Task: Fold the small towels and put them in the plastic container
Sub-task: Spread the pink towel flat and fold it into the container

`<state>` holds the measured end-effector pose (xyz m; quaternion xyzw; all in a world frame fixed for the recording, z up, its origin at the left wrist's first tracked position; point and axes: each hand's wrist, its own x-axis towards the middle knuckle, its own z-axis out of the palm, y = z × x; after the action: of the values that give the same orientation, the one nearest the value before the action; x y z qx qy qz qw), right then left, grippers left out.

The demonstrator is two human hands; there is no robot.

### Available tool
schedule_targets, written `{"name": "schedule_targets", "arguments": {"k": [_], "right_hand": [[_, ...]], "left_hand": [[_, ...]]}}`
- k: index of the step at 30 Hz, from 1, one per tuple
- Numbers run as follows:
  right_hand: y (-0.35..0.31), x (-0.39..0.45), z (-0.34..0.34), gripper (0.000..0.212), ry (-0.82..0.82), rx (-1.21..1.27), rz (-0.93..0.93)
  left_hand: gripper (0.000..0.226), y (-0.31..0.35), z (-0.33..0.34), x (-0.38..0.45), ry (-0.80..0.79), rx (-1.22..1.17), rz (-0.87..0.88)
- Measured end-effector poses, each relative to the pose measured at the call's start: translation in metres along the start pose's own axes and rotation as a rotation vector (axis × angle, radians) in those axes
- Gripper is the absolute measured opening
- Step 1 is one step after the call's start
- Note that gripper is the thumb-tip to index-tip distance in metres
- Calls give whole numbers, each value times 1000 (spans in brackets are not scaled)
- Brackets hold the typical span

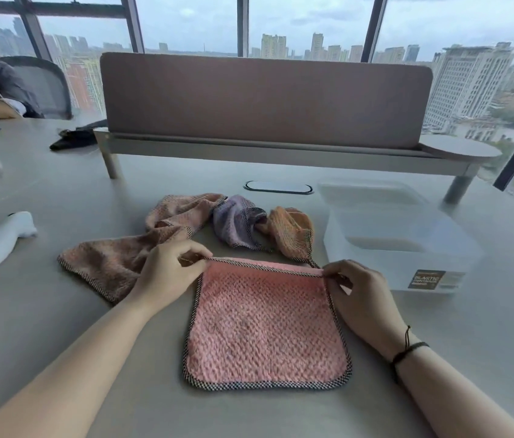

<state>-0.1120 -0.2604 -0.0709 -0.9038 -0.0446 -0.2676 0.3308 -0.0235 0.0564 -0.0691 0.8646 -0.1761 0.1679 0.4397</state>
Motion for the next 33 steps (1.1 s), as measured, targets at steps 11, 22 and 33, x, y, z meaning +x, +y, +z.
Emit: {"name": "schedule_targets", "arguments": {"k": [11,22,33], "right_hand": [[6,-14,-22,33,-141,26,0],[9,-15,-24,11,-274,-32,-41],[-40,-35,-18,43,-444,41,-285]], "left_hand": [[12,7,-22,-11,-407,-83,54],[32,14,-23,-12,-541,-70,7],[17,15,-15,-14,-393,104,74]]}}
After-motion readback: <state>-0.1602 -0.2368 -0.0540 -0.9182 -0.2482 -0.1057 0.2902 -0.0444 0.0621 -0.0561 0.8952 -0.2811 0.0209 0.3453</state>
